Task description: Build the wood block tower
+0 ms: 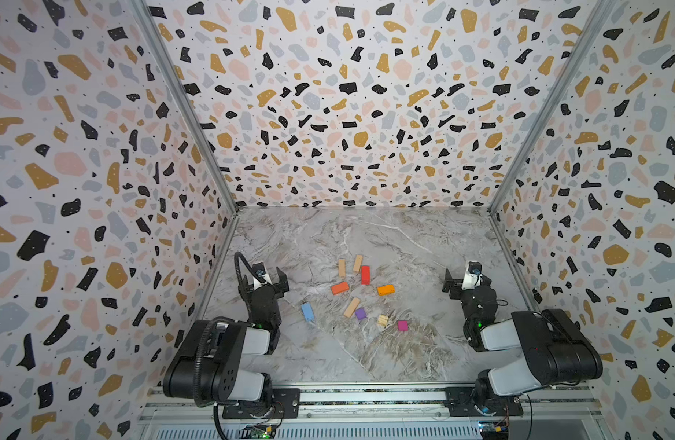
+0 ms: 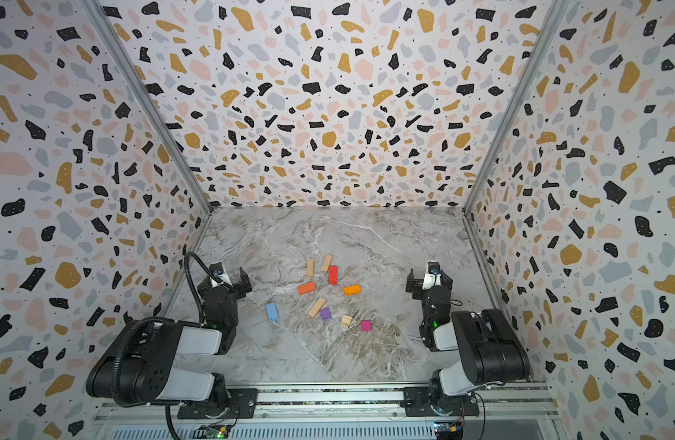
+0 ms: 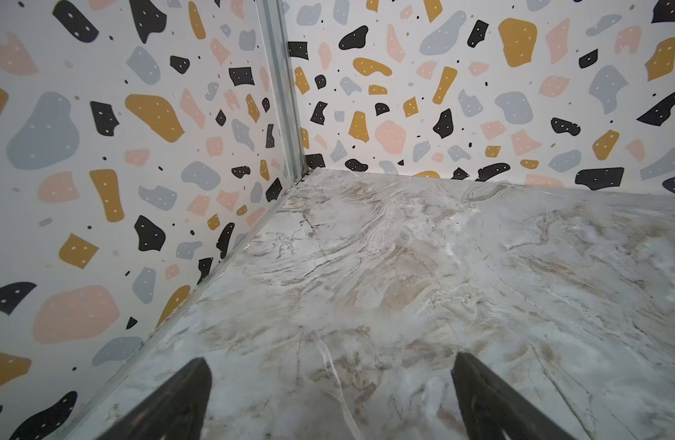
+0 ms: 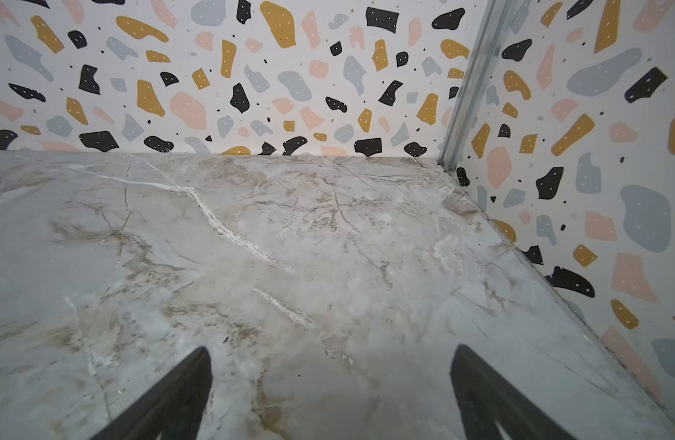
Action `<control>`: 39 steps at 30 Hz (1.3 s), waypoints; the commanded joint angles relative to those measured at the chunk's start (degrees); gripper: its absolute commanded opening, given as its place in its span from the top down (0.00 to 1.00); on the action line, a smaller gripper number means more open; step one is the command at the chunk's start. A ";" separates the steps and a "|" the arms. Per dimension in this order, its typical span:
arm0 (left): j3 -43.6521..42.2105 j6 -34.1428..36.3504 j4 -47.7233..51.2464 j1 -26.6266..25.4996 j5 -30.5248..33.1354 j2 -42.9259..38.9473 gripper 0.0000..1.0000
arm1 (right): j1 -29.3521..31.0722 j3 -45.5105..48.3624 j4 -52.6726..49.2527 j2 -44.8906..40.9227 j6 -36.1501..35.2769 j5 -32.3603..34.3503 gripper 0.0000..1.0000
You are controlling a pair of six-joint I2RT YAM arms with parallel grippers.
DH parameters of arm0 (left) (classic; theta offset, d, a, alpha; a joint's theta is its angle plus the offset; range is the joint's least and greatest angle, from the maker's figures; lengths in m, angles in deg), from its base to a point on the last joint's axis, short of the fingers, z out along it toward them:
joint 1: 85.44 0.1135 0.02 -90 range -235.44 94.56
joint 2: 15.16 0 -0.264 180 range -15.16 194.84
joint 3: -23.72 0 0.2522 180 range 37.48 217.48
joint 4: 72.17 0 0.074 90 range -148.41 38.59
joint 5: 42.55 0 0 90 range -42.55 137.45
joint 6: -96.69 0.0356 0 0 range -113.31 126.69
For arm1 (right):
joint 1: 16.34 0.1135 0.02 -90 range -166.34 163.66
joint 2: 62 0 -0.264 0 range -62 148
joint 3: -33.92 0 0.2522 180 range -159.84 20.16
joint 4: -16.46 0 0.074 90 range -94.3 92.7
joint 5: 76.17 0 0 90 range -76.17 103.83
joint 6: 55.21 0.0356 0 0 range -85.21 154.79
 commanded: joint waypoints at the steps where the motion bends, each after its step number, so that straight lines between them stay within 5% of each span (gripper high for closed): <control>1: -0.16 -0.26 -2.74 0.07 1.03 -0.66 0.00 | 0.08 -1.27 -0.11 -0.46 -0.59 -0.22 0.01; 33: 0.27 -0.17 -1.86 -0.02 0.85 -1.16 0.00 | 0.20 -1.10 0.07 -0.50 -0.64 -0.22 0.01; 35: 2.11 -0.70 2.19 -0.23 2.52 -2.31 0.00 | 0.63 -2.24 -1.68 -1.75 -0.97 0.63 0.01; 39: 13.54 -1.27 23.47 -1.98 9.28 -5.76 0.00 | 3.50 -11.37 -22.80 -6.85 -1.11 5.39 0.01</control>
